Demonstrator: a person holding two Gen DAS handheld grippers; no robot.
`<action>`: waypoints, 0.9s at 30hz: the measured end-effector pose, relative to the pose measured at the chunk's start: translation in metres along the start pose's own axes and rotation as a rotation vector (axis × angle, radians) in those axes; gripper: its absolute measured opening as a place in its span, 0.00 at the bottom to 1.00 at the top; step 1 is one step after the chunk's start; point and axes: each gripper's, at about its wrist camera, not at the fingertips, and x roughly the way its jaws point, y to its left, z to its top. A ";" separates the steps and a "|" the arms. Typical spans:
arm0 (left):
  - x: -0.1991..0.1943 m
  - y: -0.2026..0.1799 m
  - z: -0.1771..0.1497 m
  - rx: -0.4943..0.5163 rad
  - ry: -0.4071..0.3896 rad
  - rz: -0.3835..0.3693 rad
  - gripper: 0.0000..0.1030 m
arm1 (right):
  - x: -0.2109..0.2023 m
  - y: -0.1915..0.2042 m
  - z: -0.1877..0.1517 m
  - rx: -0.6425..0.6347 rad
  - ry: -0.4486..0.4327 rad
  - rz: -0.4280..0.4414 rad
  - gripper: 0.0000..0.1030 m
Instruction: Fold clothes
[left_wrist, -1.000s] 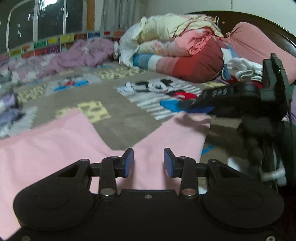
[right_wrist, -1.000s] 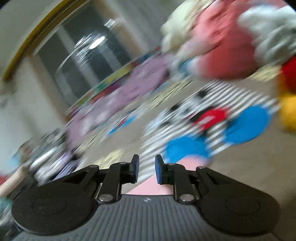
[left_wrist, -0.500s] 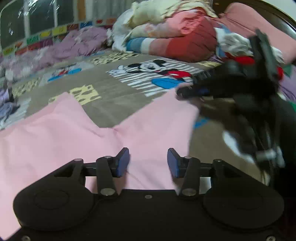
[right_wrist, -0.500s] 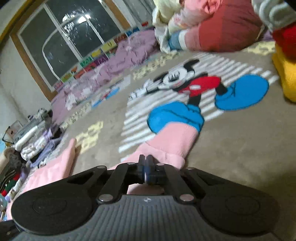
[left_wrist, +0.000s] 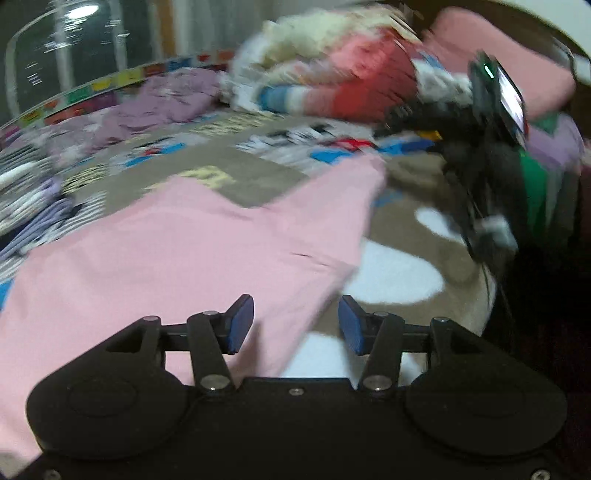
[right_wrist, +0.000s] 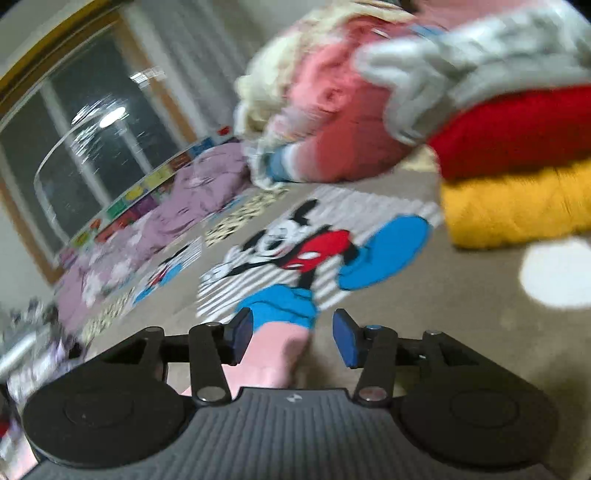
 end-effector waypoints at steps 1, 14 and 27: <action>-0.009 0.011 -0.001 -0.035 -0.016 0.017 0.49 | -0.003 0.009 -0.002 -0.044 0.000 0.015 0.48; -0.101 0.223 -0.066 -0.764 -0.162 0.474 0.48 | -0.078 0.203 -0.093 -0.601 0.130 0.490 0.48; -0.120 0.305 -0.076 -0.647 -0.101 0.483 0.42 | -0.118 0.377 -0.203 -1.027 0.287 0.873 0.47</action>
